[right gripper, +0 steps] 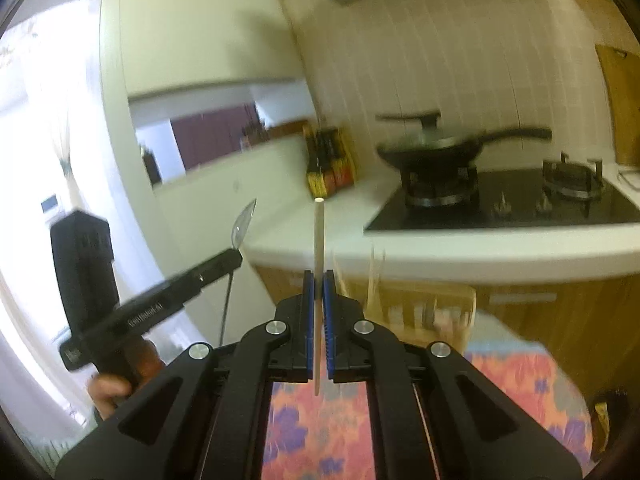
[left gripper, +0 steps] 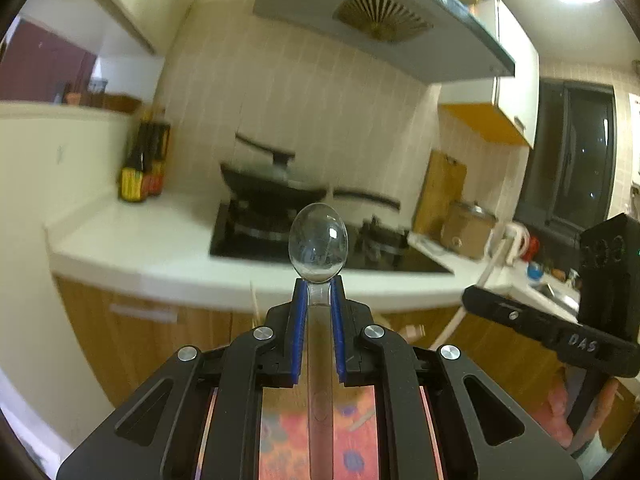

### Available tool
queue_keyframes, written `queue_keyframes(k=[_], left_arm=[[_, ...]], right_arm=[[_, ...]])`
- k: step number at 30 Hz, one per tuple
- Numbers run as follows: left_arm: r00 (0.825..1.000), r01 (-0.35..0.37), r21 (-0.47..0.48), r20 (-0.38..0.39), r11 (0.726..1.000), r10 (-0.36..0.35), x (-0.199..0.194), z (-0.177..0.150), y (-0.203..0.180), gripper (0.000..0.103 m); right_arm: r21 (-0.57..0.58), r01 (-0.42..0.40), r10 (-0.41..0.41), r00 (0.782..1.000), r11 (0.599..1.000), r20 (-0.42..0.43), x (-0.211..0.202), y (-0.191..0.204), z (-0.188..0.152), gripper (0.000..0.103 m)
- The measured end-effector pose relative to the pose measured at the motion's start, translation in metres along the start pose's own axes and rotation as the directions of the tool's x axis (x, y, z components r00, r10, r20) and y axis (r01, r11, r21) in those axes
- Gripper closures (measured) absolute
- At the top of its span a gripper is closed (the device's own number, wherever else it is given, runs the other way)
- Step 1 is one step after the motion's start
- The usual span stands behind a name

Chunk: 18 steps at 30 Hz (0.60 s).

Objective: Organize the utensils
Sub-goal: 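Lift the spoon and chopstick and lower both tools into the beige basket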

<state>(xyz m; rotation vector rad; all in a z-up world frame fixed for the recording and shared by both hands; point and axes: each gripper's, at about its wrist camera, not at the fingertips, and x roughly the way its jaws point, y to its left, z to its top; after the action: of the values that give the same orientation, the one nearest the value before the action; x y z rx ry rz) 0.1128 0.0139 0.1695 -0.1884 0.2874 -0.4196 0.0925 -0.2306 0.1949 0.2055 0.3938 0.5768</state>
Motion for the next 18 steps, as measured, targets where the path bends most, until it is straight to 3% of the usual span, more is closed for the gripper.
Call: queue_keyframes(k=[3, 7, 15, 18], left_arm=[[0.999, 0.018, 0.004, 0.044, 1.000, -0.018, 0.015, 0.019, 0.004, 0.093], [0.995, 0.046, 0.043, 0.085, 0.998, -0.049, 0.044, 0.028, 0.007, 0.093], [0.993, 0.024, 0.047, 0.113, 0.999, -0.029, 0.105, 0.014, 0.022, 0.093], [0.994, -0.031, 0.075, 0.111, 0.997, 0.022, 0.121, 0.004, 0.025, 0.093]], right_arm=[[-0.021, 0.040, -0.039, 0.997, 0.999, 0.062, 0.000, -0.001, 0.026, 0.101], [-0.059, 0.166, -0.158, 0.979, 0.984, 0.127, 0.006, -0.011, 0.052, 0.101], [-0.038, 0.310, -0.304, 0.946, 0.950, 0.113, 0.038, -0.054, 0.050, 0.101], [-0.017, 0.333, -0.331, 0.941, 0.943, 0.076, 0.052, -0.069, 0.043, 0.101]])
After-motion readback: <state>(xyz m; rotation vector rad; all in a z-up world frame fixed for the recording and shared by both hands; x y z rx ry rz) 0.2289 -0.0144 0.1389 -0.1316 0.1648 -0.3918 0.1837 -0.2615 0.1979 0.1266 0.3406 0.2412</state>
